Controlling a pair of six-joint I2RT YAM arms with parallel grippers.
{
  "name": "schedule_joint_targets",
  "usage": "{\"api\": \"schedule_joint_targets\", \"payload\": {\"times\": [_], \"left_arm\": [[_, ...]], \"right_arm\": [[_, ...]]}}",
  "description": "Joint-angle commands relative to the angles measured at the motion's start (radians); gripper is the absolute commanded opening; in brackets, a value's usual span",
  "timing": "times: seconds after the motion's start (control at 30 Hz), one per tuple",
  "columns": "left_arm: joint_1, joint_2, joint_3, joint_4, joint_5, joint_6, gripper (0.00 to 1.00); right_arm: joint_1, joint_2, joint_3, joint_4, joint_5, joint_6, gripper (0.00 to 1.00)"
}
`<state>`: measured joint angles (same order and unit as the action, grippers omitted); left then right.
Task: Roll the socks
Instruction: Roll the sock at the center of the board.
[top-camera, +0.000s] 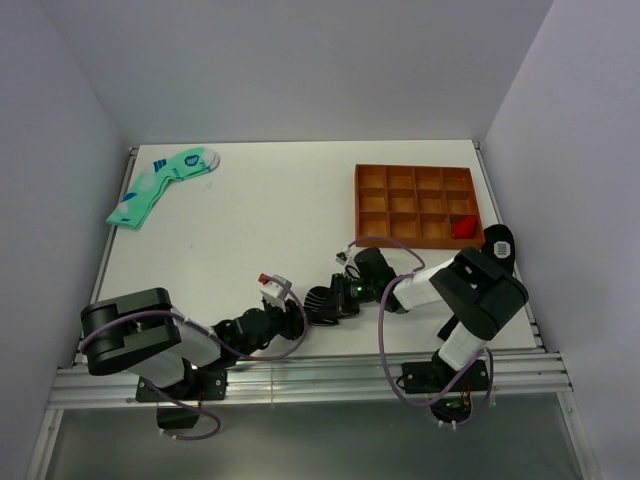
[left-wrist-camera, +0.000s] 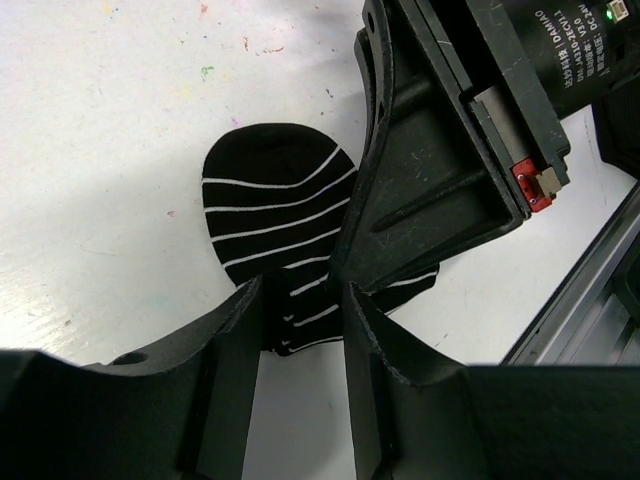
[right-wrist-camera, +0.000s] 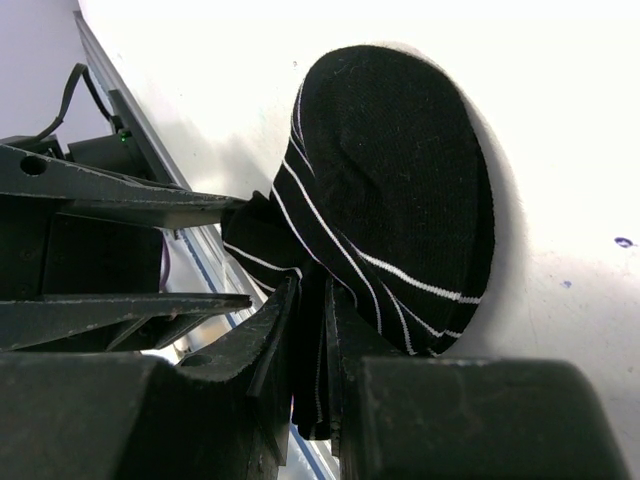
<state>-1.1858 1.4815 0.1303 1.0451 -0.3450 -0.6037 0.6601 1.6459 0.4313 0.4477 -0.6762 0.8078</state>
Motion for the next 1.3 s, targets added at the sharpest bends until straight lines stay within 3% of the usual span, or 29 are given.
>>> {"api": "schedule_joint_targets", "payload": {"times": [0.0,0.33,0.43,0.57,0.6,0.87,0.97,1.27], "left_arm": [[0.003,0.016,0.006,0.087,0.015,0.018,0.42],[0.029,0.071,0.049,0.043,0.028,0.016,0.34],[0.031,0.082,0.066,0.020,0.029,0.005,0.26],[0.035,0.069,0.112,-0.113,0.037,-0.004,0.02],[0.035,0.068,0.121,-0.143,0.038,-0.008,0.00],[0.034,0.114,0.284,-0.502,0.021,-0.045,0.00],[0.034,0.131,0.322,-0.598,0.006,-0.064,0.00],[0.034,0.155,0.420,-0.875,-0.043,-0.117,0.00]], "right_arm": [[-0.010,0.032,-0.059,-0.261,0.158,-0.090,0.02],[-0.010,0.020,-0.063,-0.256,0.161,-0.091,0.01],[-0.010,0.014,-0.066,-0.254,0.165,-0.093,0.02],[-0.010,-0.004,-0.065,-0.264,0.182,-0.101,0.05],[-0.008,-0.009,-0.065,-0.271,0.194,-0.102,0.06],[0.009,-0.110,-0.066,-0.307,0.288,-0.110,0.36],[0.010,-0.171,-0.075,-0.313,0.328,-0.110,0.43],[0.010,-0.322,-0.088,-0.368,0.466,-0.088,0.45]]}}
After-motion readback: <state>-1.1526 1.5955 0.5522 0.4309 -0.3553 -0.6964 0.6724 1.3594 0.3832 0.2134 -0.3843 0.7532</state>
